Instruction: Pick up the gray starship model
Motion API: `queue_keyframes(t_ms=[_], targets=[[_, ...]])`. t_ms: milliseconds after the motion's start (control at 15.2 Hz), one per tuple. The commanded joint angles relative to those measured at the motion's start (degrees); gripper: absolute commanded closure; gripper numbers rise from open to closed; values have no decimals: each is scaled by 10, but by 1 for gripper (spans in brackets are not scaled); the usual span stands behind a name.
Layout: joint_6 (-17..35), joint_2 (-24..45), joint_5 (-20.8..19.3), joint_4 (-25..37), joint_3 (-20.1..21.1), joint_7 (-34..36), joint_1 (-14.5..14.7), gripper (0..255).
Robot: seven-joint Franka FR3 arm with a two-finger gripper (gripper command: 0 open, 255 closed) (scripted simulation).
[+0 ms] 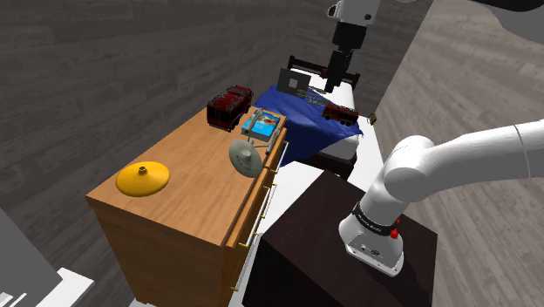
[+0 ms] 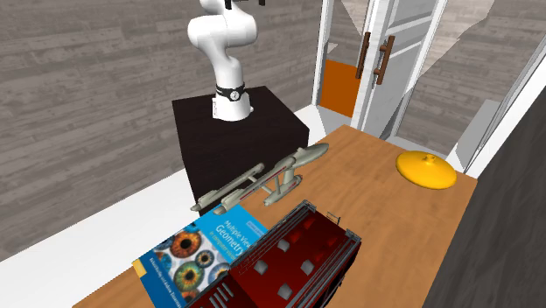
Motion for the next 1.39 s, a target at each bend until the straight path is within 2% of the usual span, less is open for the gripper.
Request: queue_keyframes(t_ms=[0,660,1320], targets=[[0,0,0,0,0,0,0,0],[217,105,-30,-93,-47,-97,11,0],[432,298,-27,-96,-92,-198,31,0]])
